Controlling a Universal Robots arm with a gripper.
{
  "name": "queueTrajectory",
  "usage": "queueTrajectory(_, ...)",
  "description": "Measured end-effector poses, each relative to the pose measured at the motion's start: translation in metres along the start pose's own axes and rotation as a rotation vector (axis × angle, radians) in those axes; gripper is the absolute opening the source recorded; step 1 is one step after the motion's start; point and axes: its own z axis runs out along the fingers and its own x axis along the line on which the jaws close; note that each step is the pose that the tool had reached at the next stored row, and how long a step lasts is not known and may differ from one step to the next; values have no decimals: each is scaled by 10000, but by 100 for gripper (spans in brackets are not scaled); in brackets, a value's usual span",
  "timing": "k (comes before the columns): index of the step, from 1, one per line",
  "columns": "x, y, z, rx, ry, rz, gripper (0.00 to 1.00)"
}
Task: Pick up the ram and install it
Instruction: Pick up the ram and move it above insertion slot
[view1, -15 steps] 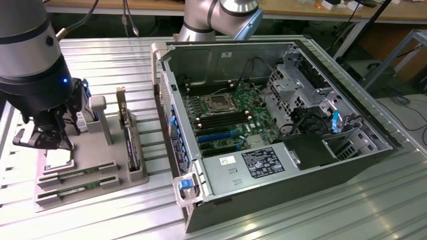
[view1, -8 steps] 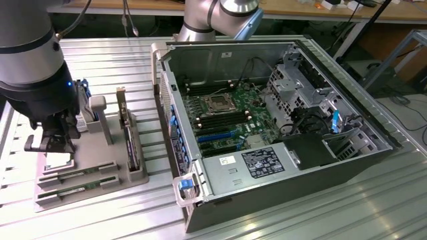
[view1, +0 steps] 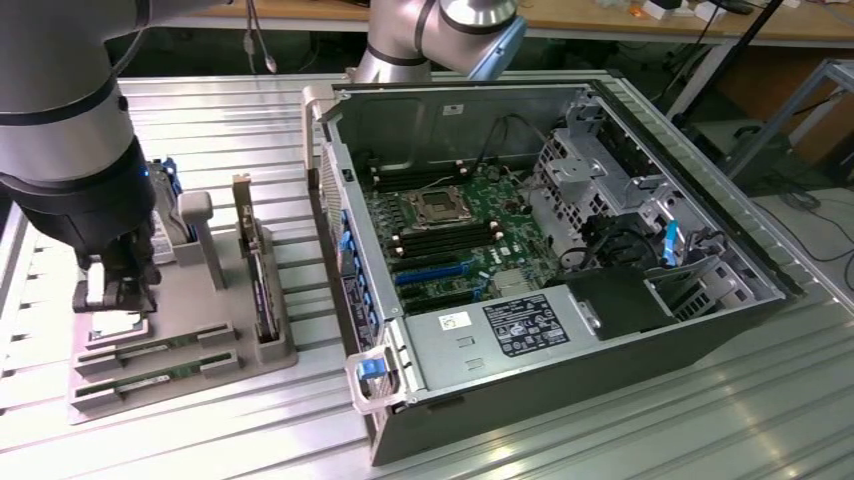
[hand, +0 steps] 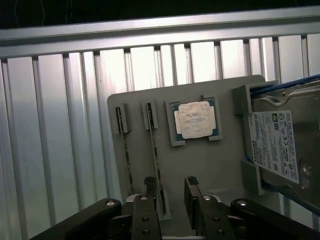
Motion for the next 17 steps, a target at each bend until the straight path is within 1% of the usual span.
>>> queueTrajectory(2, 10, -1, 25, -8, 14, -297, 36)
queueTrajectory(4, 70, -6, 61, -25, 17, -349, 36)
queueTrajectory(5, 148, -13, 89, -35, 19, -361, 36)
queueTrajectory(7, 313, -25, 150, -36, 17, -361, 36)
queueTrajectory(9, 424, -34, 191, -36, 17, -361, 36)
queueTrajectory(11, 504, -40, 224, -36, 17, -361, 36)
queueTrajectory(15, 483, -64, 292, -34, 15, -370, 36)
queueTrajectory(17, 485, -68, 364, -36, 17, -377, 36)
